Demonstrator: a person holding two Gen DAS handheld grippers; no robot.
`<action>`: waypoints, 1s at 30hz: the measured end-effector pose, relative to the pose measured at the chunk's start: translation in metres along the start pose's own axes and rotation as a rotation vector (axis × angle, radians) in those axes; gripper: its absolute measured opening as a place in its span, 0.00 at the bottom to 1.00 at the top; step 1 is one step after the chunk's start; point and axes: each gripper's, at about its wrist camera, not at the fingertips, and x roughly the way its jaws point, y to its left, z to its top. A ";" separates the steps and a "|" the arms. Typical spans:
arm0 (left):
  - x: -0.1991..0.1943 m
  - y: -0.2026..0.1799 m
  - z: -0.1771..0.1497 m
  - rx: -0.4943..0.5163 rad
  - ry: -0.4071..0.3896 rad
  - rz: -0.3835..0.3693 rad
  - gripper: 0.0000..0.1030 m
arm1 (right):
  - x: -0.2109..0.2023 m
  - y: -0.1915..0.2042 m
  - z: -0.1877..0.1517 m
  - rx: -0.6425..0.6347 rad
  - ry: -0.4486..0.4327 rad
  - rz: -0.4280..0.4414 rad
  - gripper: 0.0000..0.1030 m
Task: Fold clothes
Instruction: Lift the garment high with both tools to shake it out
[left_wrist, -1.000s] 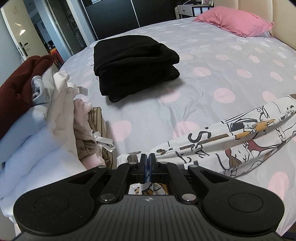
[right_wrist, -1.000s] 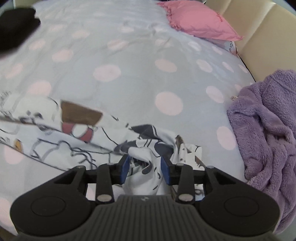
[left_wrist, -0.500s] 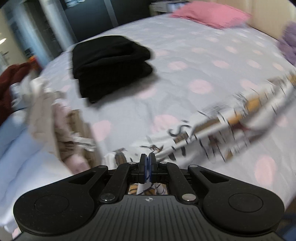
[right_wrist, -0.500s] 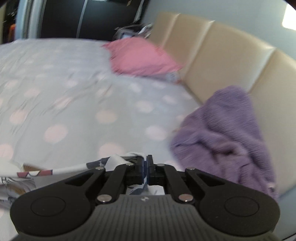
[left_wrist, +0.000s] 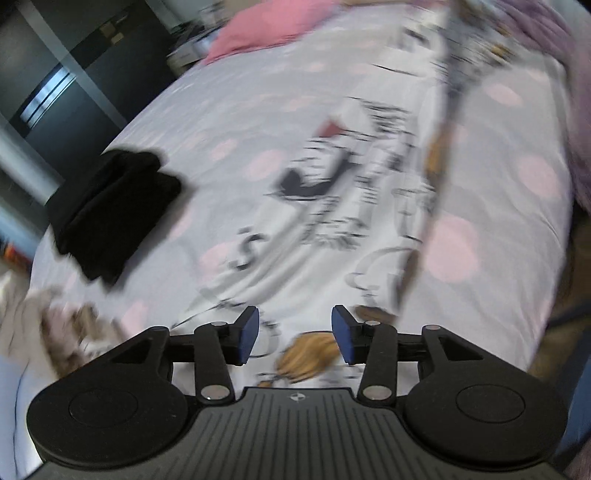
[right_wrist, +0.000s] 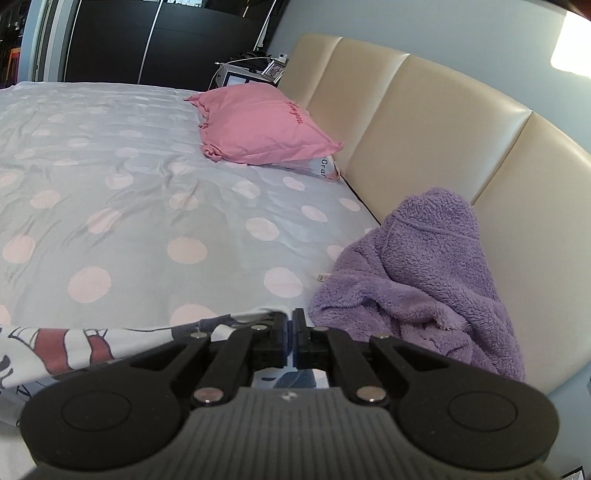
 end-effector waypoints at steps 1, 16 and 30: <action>0.002 -0.011 0.001 0.040 0.002 -0.002 0.40 | 0.001 -0.001 0.001 0.003 0.000 -0.003 0.02; 0.057 -0.090 -0.006 0.383 0.063 0.197 0.01 | 0.004 -0.009 0.010 0.025 0.016 0.026 0.03; -0.071 0.095 0.033 -0.404 -0.217 0.426 0.00 | -0.056 -0.026 0.022 0.053 -0.137 0.069 0.02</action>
